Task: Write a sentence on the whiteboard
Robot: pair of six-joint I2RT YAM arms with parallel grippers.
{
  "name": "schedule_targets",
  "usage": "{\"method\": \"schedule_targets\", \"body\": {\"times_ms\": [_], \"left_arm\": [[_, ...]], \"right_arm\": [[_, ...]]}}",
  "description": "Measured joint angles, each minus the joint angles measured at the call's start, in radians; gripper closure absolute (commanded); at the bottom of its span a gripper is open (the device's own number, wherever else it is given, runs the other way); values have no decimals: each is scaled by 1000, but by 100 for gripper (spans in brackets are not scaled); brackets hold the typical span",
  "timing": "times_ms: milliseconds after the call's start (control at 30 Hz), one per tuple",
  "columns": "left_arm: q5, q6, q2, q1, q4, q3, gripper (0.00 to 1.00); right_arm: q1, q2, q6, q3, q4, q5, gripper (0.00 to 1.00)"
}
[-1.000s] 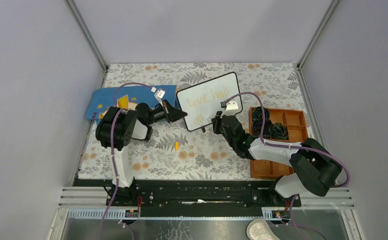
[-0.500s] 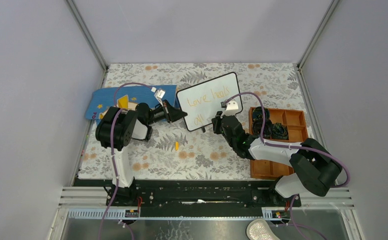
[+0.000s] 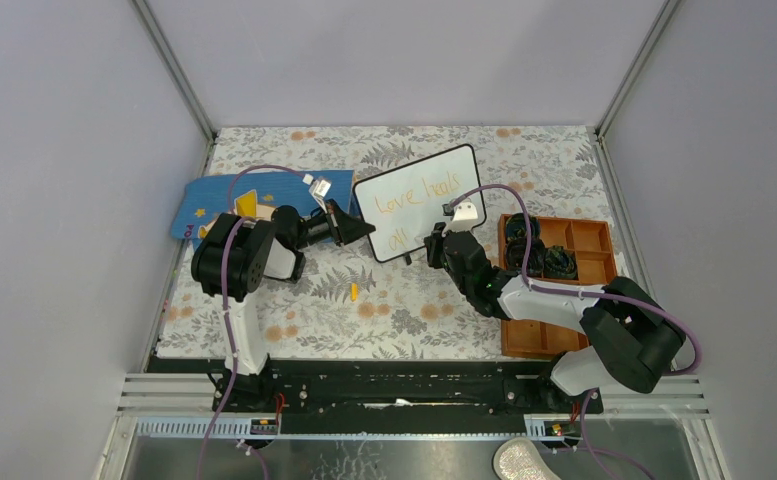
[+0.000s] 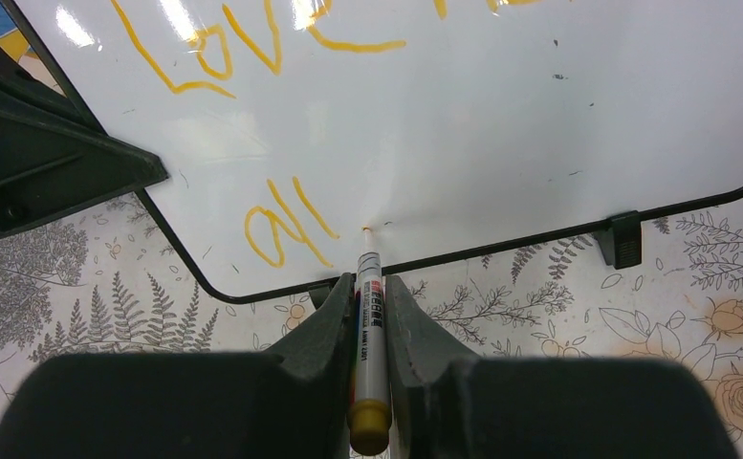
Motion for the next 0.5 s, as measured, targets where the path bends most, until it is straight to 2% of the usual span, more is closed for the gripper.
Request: {"method": "schedule_targets", "body": {"times_ms": [500], "left_arm": [[0,3,-6,0,-7,0,100]], "right_arm": [[-5,-69,5,-15,-13,-3,100]]}}
